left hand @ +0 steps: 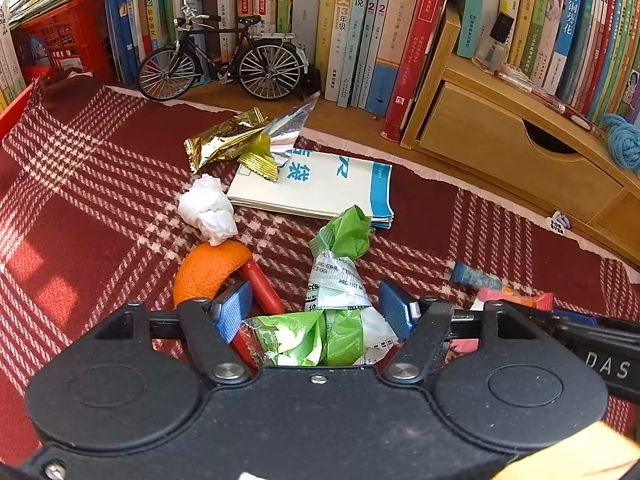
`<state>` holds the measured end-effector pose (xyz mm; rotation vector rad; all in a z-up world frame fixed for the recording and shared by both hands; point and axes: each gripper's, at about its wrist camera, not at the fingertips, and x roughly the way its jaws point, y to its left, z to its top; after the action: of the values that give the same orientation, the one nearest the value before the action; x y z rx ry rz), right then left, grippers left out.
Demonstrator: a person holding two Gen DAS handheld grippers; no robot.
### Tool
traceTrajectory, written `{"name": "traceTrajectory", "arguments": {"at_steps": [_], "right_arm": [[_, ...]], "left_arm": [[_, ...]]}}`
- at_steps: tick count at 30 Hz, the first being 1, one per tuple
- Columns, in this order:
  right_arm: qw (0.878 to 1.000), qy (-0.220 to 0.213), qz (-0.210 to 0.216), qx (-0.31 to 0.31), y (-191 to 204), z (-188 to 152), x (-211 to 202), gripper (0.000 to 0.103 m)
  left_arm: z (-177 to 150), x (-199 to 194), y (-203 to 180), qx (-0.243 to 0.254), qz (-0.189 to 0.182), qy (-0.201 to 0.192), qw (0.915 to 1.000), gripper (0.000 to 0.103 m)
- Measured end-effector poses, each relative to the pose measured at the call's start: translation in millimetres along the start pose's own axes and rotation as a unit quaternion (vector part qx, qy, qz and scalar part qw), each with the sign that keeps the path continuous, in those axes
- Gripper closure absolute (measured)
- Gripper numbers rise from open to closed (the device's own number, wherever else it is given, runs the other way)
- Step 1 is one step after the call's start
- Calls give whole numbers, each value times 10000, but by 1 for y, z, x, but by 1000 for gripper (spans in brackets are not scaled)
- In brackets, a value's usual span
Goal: Collect trash
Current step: 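Grasp the green plastic wrapper with the left gripper while the right gripper grasps the macaron snack bag, then lift both held wrappers and carry them toward the trash bin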
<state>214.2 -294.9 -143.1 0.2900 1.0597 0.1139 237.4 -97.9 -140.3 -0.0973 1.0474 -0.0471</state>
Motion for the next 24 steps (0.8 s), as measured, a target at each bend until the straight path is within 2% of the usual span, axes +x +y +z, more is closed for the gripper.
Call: {"name": "traceTrajectory", "arguments": {"at_steps": [2, 4, 5, 6, 11, 18, 24], "right_arm": [[9999, 134, -4, -81, 2, -3, 5, 36], [9998, 186, -34, -117, 4, -6, 8, 40], [9998, 170, -43, -113, 5, -7, 7, 43], [9998, 147, -16, -103, 6, -7, 6, 50], [9999, -67, 45, -65, 10, -6, -8, 65], [9995, -273, 113, 126, 8, -7, -33, 68], [9981, -498, 132, 347, 9, -10, -67, 68]], "left_arm": [[0, -1, -3, 66, 7, -51, 10000, 46], [0, -8, -6, 182, -112, -129, 9997, 73], [1, -10, -6, 159, -171, -86, 9997, 75], [1, -13, -6, 147, -192, -98, 9997, 75], [1, -35, -4, 88, -256, -271, 9993, 75], [-2, -76, -3, 84, -374, -533, 9978, 75], [-12, -115, 0, 54, -307, -593, 9978, 75]]}}
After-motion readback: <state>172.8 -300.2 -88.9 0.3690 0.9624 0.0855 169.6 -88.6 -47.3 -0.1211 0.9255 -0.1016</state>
